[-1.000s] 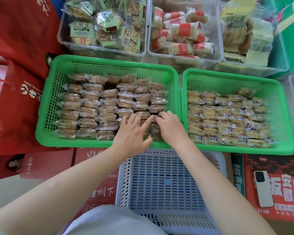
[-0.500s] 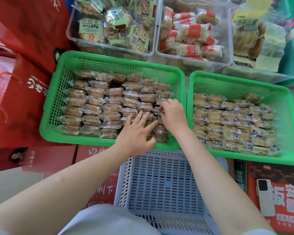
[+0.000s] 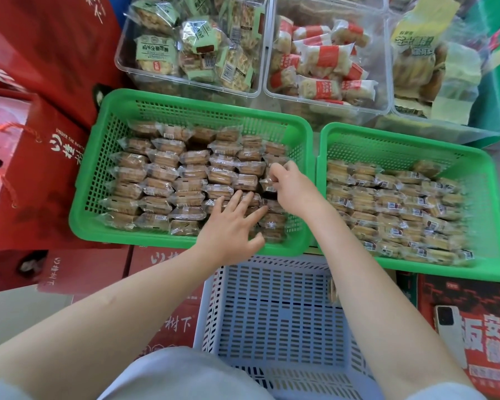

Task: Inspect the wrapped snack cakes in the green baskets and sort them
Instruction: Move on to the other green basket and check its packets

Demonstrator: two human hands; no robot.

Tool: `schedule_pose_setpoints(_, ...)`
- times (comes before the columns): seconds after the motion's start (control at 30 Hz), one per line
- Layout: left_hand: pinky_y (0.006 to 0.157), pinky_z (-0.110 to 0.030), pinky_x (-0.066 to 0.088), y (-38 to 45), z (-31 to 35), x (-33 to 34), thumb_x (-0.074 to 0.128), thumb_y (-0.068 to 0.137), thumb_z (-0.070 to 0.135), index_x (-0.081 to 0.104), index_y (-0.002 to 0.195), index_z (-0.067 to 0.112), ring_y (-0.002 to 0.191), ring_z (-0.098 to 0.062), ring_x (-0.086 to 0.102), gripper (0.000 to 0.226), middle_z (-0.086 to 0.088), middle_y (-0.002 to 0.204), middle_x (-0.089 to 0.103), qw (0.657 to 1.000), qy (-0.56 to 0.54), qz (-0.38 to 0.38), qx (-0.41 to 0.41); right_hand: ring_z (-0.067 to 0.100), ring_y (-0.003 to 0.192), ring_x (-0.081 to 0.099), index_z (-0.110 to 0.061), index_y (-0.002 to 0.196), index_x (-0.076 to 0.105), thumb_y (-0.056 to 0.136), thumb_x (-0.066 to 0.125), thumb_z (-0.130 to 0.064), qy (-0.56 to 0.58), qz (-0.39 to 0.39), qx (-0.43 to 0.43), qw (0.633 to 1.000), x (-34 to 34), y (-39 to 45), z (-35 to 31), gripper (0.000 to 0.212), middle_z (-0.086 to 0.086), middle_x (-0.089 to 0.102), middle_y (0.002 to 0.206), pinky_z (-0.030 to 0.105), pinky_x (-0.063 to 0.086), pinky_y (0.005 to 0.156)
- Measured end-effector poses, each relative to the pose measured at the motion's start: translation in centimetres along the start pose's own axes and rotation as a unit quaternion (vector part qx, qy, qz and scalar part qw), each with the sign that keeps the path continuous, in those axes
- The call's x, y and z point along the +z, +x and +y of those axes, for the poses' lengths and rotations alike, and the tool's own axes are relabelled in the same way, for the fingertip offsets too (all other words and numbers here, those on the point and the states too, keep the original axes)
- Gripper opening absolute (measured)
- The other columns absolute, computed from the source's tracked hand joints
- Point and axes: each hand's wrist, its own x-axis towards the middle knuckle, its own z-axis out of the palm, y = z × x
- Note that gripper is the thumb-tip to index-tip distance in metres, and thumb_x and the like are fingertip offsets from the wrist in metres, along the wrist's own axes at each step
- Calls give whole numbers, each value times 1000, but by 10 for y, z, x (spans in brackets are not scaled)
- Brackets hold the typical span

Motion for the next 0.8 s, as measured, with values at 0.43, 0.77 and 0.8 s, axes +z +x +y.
schedule_pose_setpoints(0.43,124,-54,-1,-1,-3,1,24,99,56,11,161,38,156,-26,-6,66,-7,170,-1,1000,0,10,11,13,74,48,-11,93,46,102,47,-11,119,259,82,955,-33,-112,-15,9,0,49,86,28,41,63)
schedule_pose_setpoints(0.77,98,-43,54,-87,32,-41,51,103,43,70,117,27,115,-16,65,28,3,120,72,717,-690,48,-84,21,85,56,-13,96,54,99,54,-12,525,248,203,789,1,-185,-52,3,4,57,91,34,49,83)
schedule_pose_setpoints(0.8,89,-43,58,-99,32,-43,57,101,40,70,118,25,108,-17,67,26,-1,118,73,676,-732,36,-76,22,84,58,-12,94,54,99,53,-11,575,238,204,756,4,-188,-59,6,7,58,91,39,52,81)
